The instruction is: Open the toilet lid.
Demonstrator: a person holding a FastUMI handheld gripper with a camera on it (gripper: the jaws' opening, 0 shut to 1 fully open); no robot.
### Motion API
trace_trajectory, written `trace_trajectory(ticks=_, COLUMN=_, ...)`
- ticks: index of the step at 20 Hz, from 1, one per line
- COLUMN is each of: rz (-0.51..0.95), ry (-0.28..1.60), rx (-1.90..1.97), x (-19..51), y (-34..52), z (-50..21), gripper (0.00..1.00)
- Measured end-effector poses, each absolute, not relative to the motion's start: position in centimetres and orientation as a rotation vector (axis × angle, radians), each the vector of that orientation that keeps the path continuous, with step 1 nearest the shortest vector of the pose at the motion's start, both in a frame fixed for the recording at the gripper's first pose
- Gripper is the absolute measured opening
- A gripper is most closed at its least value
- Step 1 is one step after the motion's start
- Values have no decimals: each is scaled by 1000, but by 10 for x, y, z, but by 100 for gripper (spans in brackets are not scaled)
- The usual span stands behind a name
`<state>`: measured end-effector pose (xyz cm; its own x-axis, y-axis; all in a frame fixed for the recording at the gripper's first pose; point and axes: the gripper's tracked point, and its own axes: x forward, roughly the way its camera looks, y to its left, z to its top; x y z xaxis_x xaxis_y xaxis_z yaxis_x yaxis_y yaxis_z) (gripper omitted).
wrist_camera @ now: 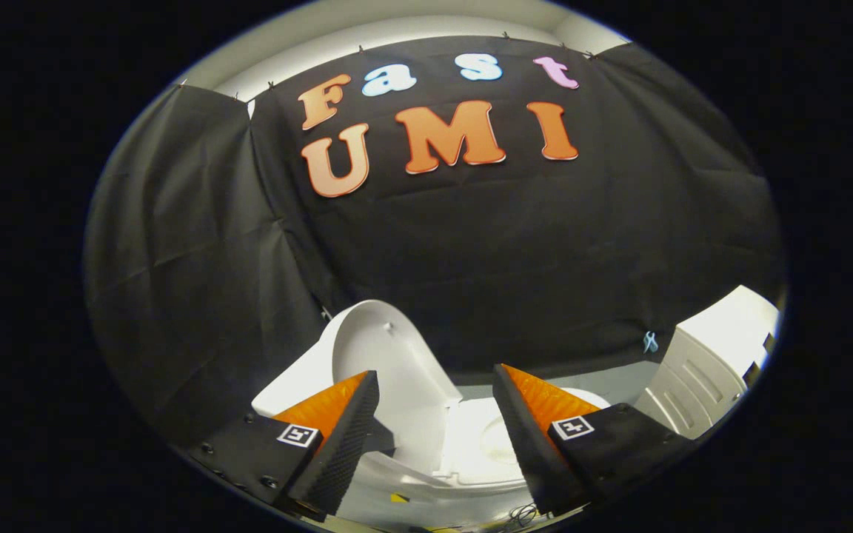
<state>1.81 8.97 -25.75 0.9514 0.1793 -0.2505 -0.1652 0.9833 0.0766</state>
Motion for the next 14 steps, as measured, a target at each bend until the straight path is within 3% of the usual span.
trace_trajectory(ticks=7, rz=59, ry=142, rx=-32, x=7, y=17, z=-188, gripper=99)
trace_trajectory(ticks=14, rz=41, ry=100, rx=-53, x=1, y=11, z=-169, gripper=98)
